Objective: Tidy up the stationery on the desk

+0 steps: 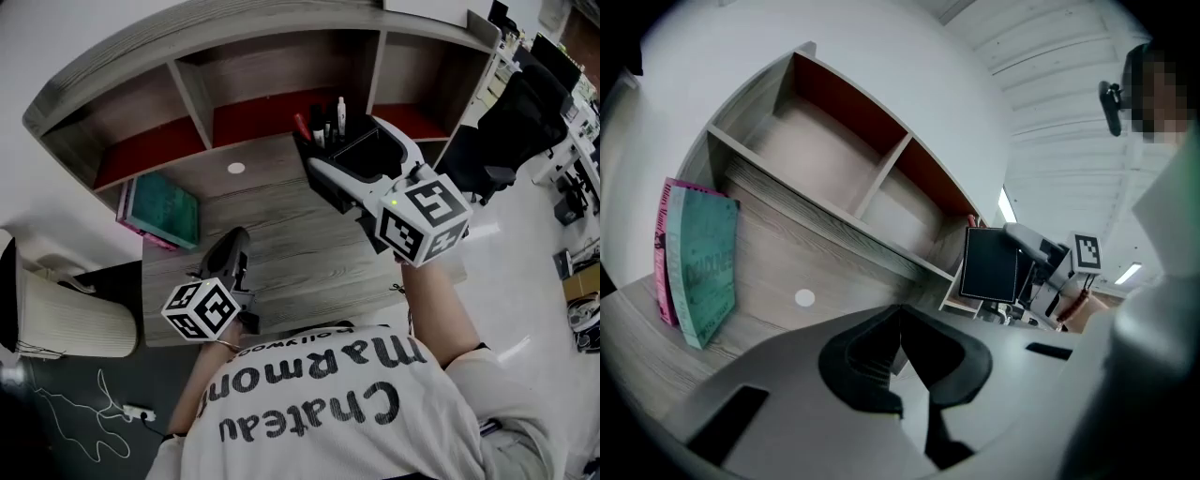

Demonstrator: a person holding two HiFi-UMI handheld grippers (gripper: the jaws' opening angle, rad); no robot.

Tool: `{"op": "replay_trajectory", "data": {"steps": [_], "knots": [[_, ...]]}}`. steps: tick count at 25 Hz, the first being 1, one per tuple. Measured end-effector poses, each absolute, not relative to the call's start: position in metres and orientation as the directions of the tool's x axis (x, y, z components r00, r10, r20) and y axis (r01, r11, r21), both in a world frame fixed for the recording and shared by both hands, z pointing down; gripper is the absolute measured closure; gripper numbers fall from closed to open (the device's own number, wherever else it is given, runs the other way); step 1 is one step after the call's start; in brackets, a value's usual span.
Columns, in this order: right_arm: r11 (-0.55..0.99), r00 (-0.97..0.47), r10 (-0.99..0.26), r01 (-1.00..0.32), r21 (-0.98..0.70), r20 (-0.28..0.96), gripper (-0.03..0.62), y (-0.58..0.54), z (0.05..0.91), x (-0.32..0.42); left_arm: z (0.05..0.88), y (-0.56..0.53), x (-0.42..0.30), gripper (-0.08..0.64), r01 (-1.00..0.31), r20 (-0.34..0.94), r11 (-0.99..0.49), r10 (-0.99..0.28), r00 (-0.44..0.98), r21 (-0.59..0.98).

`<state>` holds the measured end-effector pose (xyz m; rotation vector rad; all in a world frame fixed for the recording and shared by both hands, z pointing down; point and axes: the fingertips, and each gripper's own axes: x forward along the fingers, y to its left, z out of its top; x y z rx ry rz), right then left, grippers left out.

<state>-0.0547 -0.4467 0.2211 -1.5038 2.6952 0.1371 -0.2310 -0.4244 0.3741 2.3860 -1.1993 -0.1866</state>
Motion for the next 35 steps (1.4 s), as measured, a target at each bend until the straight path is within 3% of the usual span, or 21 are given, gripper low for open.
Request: {"op": "replay_trajectory", "data": {"steps": [14, 35], "knots": [[0.522, -0.533, -0.817, -0.846, 0.112, -0.218, 0.135, -0.465, 0.174, -0.076, 0.380, -0.411, -0.287, 0.545, -0.788, 0.072, -0.395, -0.874, 0.481, 0.473], [0.545, -0.557, -0.807, -0.830, 0.117, -0.194, 0.135, -0.530, 0.177, -0.088, 0.372, -0.407, -0.307, 0.545, -0.835, 0.082, -0.244, -0.942, 0.324, 0.494]]}}
